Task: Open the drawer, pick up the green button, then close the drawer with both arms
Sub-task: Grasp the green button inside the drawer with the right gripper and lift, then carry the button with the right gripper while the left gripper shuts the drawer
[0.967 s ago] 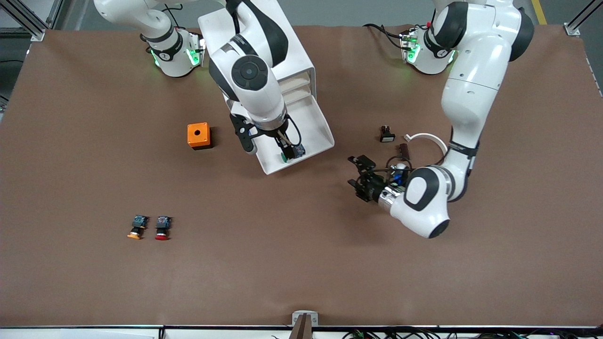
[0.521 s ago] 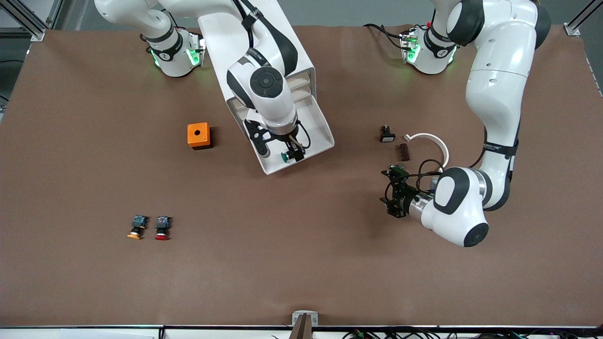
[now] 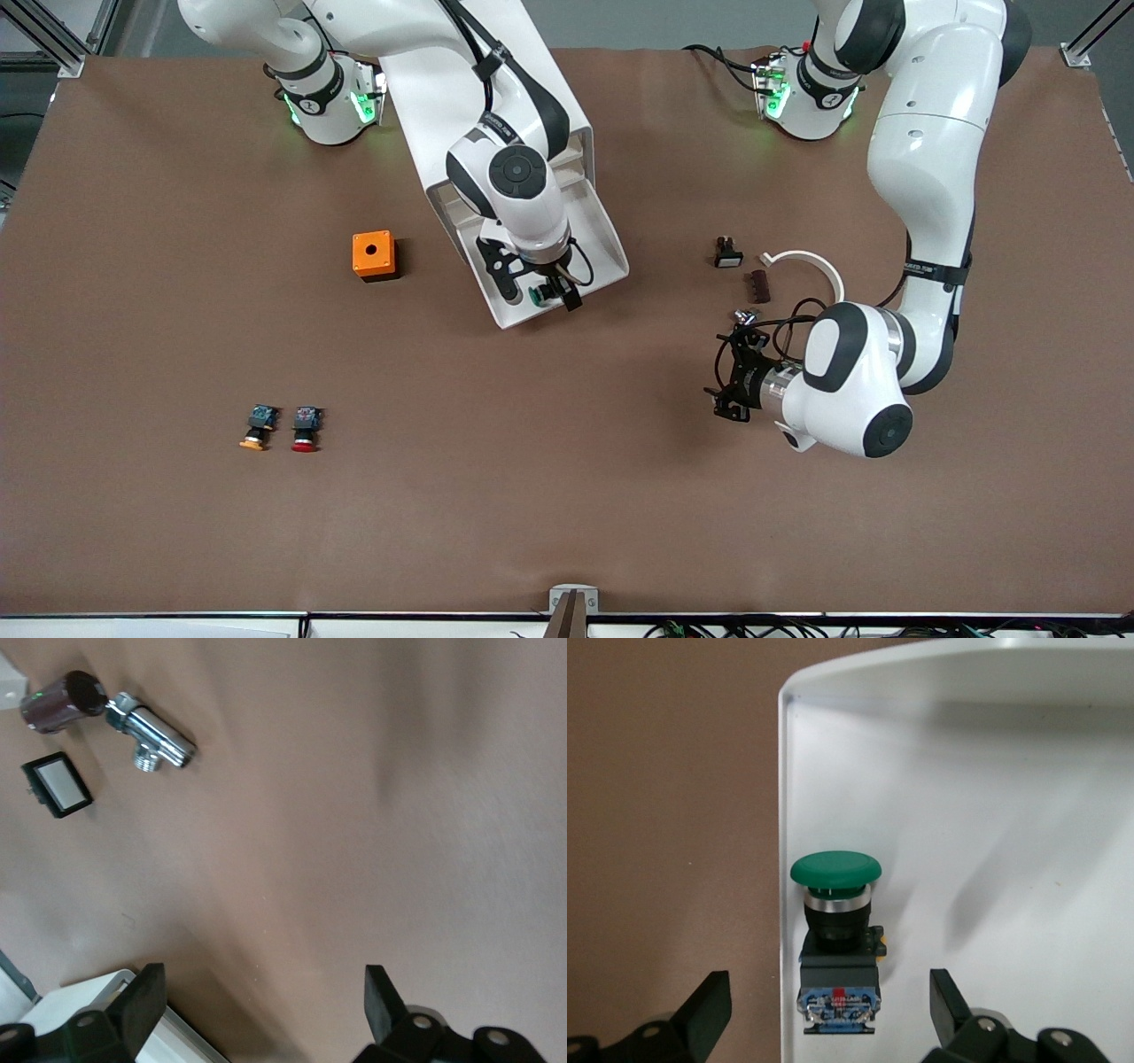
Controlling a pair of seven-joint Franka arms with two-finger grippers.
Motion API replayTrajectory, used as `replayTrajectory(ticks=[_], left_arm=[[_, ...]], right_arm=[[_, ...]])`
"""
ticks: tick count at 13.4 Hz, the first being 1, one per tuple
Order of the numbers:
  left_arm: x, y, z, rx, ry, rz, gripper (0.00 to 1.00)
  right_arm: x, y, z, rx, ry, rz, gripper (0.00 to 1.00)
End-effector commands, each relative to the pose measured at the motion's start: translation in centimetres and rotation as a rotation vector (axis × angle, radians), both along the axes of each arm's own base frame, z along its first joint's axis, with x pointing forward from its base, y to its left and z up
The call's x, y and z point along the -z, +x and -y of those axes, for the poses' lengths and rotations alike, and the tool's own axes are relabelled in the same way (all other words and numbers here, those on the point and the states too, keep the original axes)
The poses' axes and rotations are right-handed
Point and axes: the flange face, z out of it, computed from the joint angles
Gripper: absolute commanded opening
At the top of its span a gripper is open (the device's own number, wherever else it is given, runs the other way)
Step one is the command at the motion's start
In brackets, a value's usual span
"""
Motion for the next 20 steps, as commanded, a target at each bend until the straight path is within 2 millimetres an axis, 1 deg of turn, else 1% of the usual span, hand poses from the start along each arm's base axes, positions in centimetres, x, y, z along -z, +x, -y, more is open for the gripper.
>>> replayTrajectory(ticks=[1,2,3,6,7,9,10,11,12,14,16,17,18,19,20], left_arm=[[-2.4,-0.5,1.6,0.118,-0.035,0.081,0.99],[-2.5,-0.6,2.4,0.153,-0.048,0.104,0.99],[-2.5,-0.6,2.6,0.195,-0.067,0.126,0.99],[-3.1,-0.5,2.5,0.324,-0.132,0.188,1.00],[-4.0,-0.3,2.3,0.347,-0.144,0.212,1.00],[-4.9,0.0,1.8,0.373,-0.158,0.248,1.00],[-5.8,0.3,1.5,0.394,-0.166,0.277,1.00],[-6.0,0.4,1.2,0.428,-0.172,0.297,1.00],[-5.9,0.4,1.0,0.476,-0.166,0.310,1.00],[-5.8,0.4,1.1,0.609,-0.151,0.355,1.00],[-5.5,0.6,1.8,0.699,-0.178,0.415,1.00],[-4.9,0.4,3.2,0.746,-0.196,0.450,1.00],[-4.6,0.0,4.9,0.790,-0.202,0.490,1.00],[-4.3,-0.2,6.4,0.824,-0.195,0.529,1.00],[-4.0,-0.4,7.7,0.855,-0.173,0.559,1.00]], right_arm=[[0.1,-0.6,-0.2,0.009,-0.001,0.021,0.81],[0.2,-0.6,-0.1,0.010,0.006,0.029,0.72],[0.4,-0.8,-0.1,0.009,0.007,0.030,0.63],[0.3,-0.4,0.2,0.007,0.003,0.026,0.36],[0.2,-0.3,0.3,0.007,0.003,0.026,0.27],[-0.4,-0.2,0.3,0.000,0.008,0.031,0.12],[-0.9,0.0,0.5,-0.011,0.009,0.033,0.08],[-1.9,0.6,0.9,-0.050,0.005,0.030,0.05],[-3.0,1.2,1.4,-0.098,-0.005,0.021,0.05],[-4.7,3.4,3.0,-0.215,-0.020,0.006,0.05],[-6.4,6.6,6.1,-0.335,-0.023,0.003,0.05],[-6.6,7.7,7.4,-0.405,-0.021,0.010,0.05],[-6.6,9.1,9.1,-0.480,-0.020,0.021,0.05],[-6.6,10.5,11.1,-0.532,-0.016,0.031,0.05],[-6.7,12.3,13.7,-0.598,-0.013,0.043,0.05]])
